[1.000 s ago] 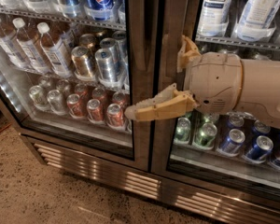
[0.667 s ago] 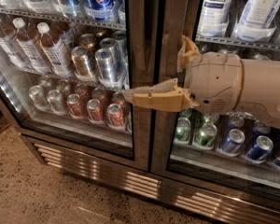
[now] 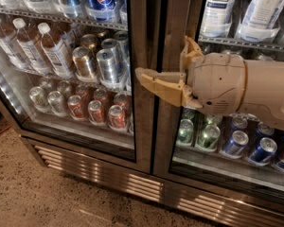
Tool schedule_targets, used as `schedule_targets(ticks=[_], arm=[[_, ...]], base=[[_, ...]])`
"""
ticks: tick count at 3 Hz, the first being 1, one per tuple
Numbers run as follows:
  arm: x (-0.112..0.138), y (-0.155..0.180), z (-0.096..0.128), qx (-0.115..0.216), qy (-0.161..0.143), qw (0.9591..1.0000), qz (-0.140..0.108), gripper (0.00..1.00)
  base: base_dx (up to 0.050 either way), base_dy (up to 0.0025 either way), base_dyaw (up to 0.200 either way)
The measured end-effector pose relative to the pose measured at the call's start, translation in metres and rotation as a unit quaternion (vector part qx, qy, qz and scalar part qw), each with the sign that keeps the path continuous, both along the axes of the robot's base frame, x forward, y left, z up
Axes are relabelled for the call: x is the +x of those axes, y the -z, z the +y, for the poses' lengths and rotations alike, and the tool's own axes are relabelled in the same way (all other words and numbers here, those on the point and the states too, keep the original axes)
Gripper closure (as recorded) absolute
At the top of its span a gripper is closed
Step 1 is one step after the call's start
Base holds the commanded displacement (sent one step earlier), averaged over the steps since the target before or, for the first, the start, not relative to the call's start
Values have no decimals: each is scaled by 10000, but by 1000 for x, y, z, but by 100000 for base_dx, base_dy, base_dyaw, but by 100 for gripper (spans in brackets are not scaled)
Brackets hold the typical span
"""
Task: Open right fridge door
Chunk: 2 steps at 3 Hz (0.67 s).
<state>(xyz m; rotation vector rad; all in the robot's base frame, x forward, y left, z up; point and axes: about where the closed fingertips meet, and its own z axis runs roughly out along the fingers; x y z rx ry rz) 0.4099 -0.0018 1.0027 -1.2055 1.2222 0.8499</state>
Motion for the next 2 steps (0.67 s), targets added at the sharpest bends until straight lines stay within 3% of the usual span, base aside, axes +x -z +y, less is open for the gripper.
schedule_targets(ticks=[1,2], arm=[[0,0,0,0,0,10000,0,100],[0,0,0,0,0,10000,0,100]], base=[[0,0,0],[-5000,0,3]])
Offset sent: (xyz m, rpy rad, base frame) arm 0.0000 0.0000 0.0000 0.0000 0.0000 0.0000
